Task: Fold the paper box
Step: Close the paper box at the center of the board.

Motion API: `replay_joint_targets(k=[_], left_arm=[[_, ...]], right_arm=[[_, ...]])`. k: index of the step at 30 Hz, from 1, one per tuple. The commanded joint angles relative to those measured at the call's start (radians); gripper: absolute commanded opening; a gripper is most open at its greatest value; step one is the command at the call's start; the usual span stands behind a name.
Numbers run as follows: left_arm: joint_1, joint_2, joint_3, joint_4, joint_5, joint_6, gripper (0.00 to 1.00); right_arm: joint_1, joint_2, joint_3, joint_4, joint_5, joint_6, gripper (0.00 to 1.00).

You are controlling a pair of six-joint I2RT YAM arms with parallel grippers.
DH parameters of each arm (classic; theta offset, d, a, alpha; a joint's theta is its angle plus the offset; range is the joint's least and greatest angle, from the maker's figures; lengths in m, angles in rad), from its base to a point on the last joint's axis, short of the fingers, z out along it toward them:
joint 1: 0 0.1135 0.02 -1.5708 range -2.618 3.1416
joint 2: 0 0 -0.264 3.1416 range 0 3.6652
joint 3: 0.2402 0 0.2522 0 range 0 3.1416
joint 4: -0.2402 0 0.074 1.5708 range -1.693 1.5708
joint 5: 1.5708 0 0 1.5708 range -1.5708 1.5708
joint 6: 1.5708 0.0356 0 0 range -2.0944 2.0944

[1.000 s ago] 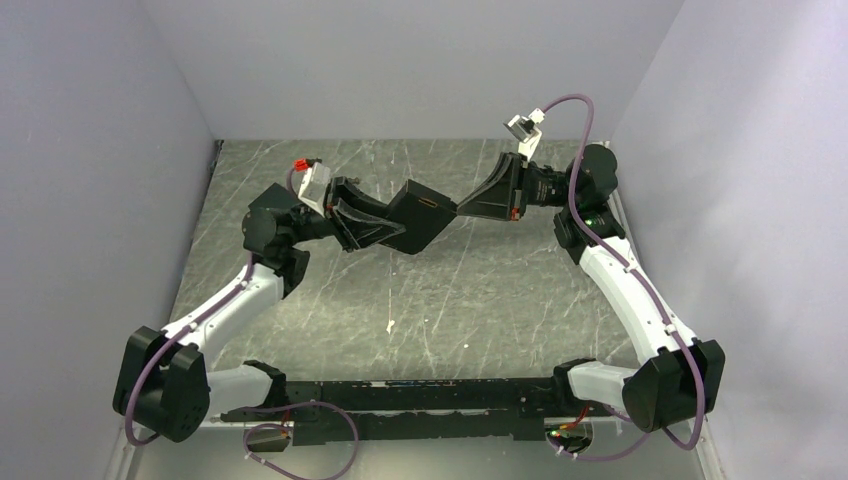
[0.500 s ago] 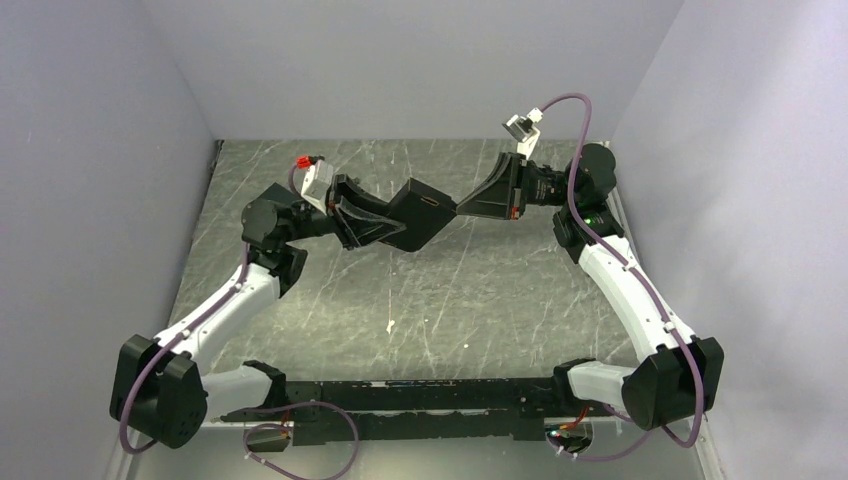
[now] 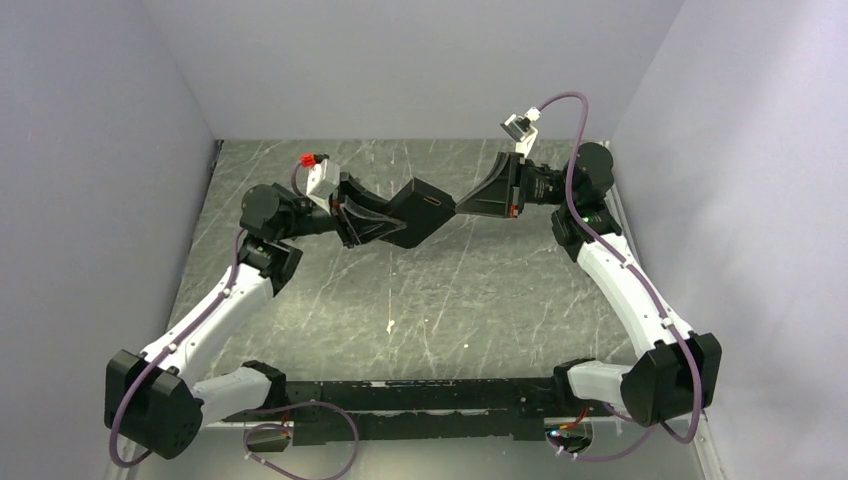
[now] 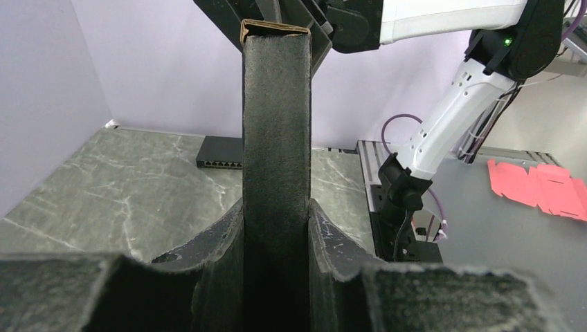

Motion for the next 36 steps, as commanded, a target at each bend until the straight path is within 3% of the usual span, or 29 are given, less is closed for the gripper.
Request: replay_joint_targets(k=[1,8,24,36], left_arm=[[-0.002,0.005,0.026,-0.22,-0.031,0.105,0.0],[-0.002,0.019,0.046,-0.276,-0.058,0.125,0.0],[-0.002,0.051,0.082,-0.378,-0.126,0.136,0.0],[-0.087,0.102,0.189,-0.701,-0.259,0.358,0.0]], right_arm=[[0.013,-0.015,0.054,0.112,-0.004,0.05,0.21],[0.013,-0.015,0.048,0.147,-0.016,0.07,0.29],[0.016,-0.016,0.052,0.157,-0.019,0.09,0.36],[0.015,0.035,0.082,0.109,0.005,0.097,0.41]])
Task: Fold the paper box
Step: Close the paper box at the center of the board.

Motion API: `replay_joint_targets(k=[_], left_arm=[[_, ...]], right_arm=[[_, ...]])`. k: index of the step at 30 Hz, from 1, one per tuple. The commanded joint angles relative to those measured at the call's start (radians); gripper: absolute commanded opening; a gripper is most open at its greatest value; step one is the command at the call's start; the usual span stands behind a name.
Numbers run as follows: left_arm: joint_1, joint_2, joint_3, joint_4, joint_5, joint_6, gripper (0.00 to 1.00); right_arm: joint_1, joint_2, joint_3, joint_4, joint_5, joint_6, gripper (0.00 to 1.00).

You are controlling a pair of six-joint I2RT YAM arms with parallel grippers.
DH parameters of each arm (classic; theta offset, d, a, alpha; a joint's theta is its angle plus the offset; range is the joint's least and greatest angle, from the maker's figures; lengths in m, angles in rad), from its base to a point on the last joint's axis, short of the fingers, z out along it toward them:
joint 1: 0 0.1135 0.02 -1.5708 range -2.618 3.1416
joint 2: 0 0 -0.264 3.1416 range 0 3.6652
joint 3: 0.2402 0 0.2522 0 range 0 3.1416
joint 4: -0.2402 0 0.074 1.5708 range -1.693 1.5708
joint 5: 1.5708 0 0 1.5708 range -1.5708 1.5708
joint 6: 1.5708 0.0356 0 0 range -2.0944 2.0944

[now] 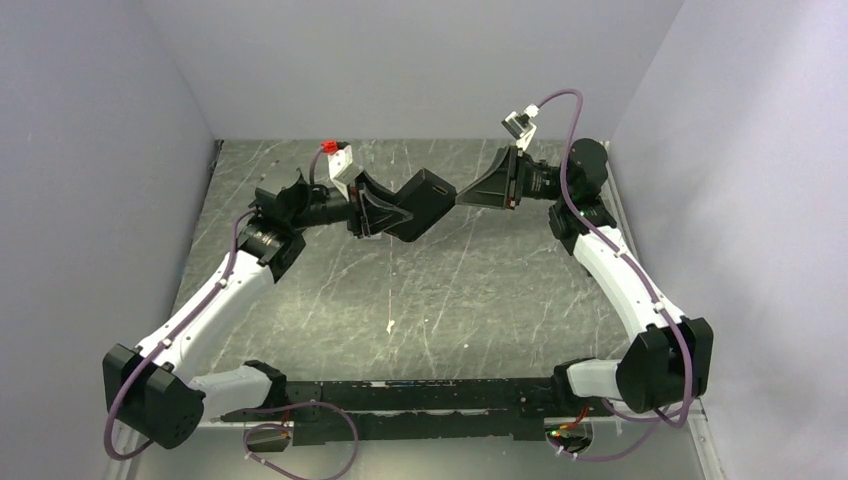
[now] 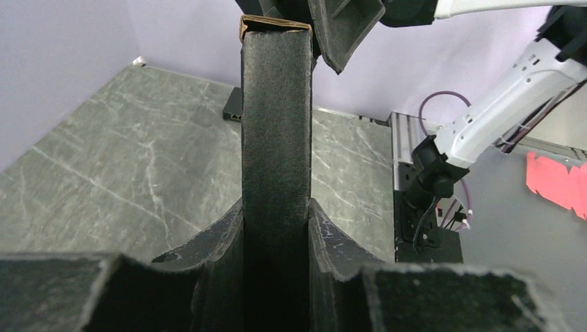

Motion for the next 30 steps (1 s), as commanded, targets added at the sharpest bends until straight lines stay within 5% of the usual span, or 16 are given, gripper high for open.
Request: replay_joint_targets(k=[1,13,30], left_arm=[[-0.055,0.068,0.038,-0.292,-0.165,0.164,0.0],[-0.1,0.118,0.09,-0.434,-0.242,0.313,0.0],[-0.19,0.222,0.219,-0.551,-0.319,0.378,0.0]], right_arm=[[0.033,-0.016,0.082,0.08,-0.021,0.052,0.43],[0.026,-0.008,0.071,-0.027,0.02,-0.03,0.66],[0.039,0.023,0.139,-0.391,0.153,-0.364,0.72]])
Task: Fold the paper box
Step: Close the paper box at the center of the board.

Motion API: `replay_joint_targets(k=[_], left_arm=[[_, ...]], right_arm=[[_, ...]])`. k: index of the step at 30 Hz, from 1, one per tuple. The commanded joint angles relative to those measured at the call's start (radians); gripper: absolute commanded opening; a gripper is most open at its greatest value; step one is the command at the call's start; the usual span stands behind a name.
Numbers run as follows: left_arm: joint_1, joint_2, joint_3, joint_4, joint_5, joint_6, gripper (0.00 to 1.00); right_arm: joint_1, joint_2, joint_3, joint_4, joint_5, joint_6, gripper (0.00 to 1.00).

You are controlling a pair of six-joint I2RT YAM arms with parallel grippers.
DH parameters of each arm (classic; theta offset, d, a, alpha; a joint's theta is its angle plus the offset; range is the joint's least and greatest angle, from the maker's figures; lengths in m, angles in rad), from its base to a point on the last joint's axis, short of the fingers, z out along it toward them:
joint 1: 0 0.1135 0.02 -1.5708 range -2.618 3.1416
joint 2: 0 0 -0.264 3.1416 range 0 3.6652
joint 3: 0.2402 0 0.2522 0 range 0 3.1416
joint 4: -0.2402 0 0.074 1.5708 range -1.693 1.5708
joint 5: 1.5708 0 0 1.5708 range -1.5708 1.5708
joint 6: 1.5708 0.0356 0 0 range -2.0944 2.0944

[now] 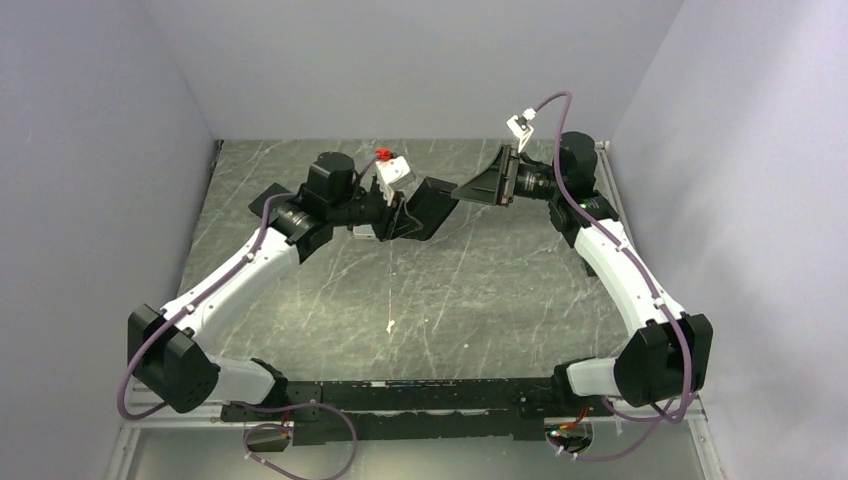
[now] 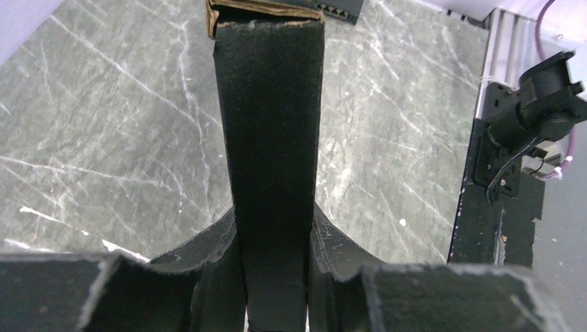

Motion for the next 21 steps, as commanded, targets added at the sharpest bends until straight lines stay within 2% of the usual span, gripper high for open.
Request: replay_joint_targets(k=[1,9,21], left_arm=[[-0.066,0.058,0.051,-0.091,-0.03,0.059,0.0],[-0.104,0.113,0.113,-0.159,-0.094,0.075,0.0],[-0.137,0.194,0.188,-0.225,-0.154,0.078,0.0]], right_arm=[[0.054,-0.01,0.075,-0.018,-0.024,-0.075,0.74],[0.066,-0.006,0.064,-0.018,0.006,-0.103,0.85],[0.066,0.002,0.02,0.079,-0.01,-0.001,0.96]])
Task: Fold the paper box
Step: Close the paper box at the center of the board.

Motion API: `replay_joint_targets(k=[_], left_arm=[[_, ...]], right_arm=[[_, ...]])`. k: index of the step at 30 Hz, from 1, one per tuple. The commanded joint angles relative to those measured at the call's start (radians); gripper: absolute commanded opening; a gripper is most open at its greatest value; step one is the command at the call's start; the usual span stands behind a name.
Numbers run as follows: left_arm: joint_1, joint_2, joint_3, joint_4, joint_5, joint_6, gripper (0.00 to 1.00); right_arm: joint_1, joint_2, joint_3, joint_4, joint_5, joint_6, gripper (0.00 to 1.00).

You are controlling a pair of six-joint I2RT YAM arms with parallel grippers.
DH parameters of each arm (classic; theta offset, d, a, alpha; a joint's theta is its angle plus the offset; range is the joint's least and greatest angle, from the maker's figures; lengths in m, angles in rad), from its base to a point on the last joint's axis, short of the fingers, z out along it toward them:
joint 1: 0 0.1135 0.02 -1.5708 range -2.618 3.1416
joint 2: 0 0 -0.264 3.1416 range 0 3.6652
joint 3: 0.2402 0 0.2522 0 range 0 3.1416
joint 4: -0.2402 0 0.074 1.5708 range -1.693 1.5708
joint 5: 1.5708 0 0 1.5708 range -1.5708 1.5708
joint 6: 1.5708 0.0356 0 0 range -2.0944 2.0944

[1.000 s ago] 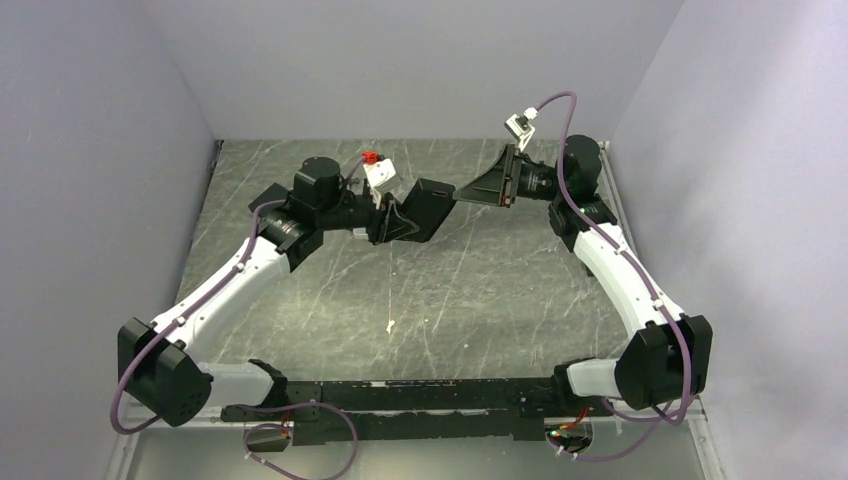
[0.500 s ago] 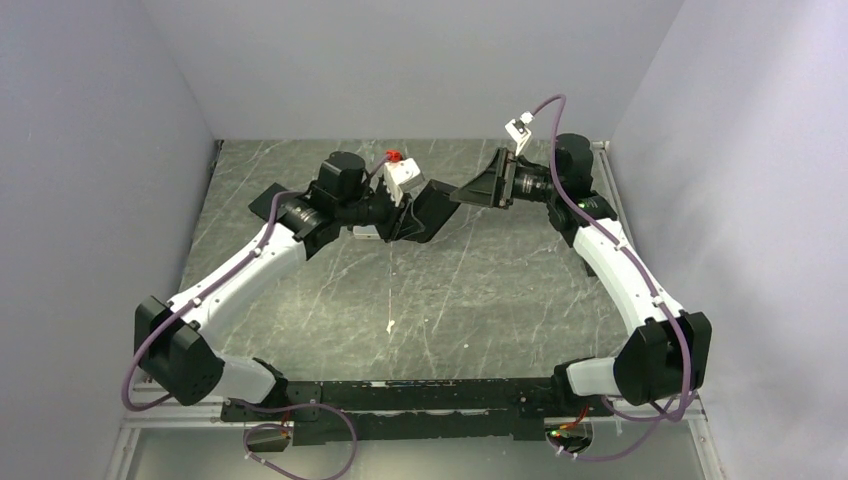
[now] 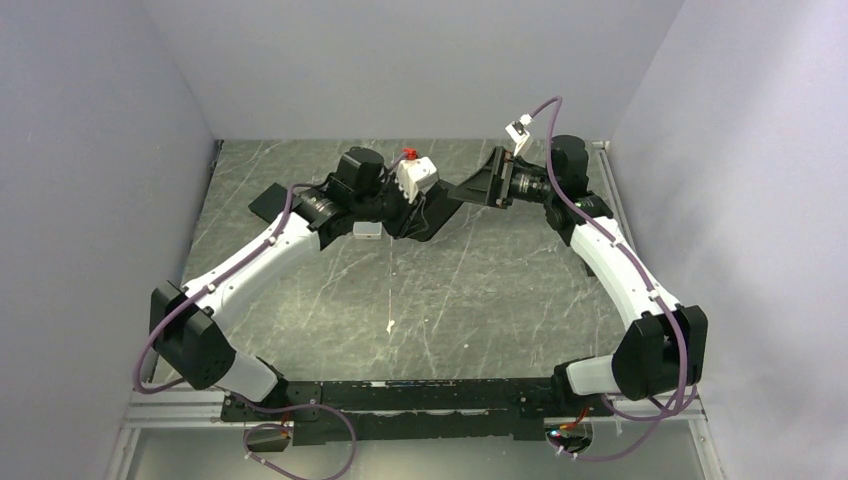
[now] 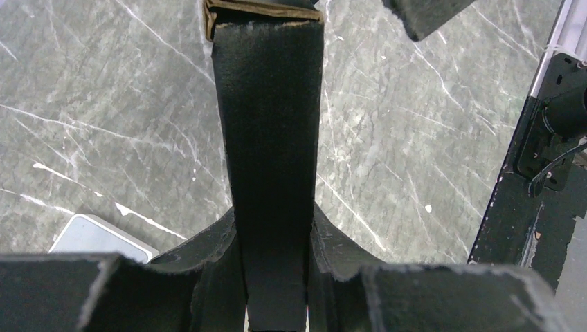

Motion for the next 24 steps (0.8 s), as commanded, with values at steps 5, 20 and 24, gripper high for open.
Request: replay_joint_targets(k=[5,20,24], left_arm=[[-0.057,0.081,0.056,-0.06,0.039,0.035,0.0],[-0.118,0.161,0.171,-0.174,-0.055,0.059,0.0],[-0.142,0.178,0.195,-0.2,-0.091,0.073,0.0]], right_arm=[[0.06,-0.026,0.021,0.186,-0.138,0.079,0.99],[0.06,-0.01,0.031,0.13,-0.086,0.058,1.0],[0.061,-0.004,0.03,0.131,-0.081,0.07,1.0]])
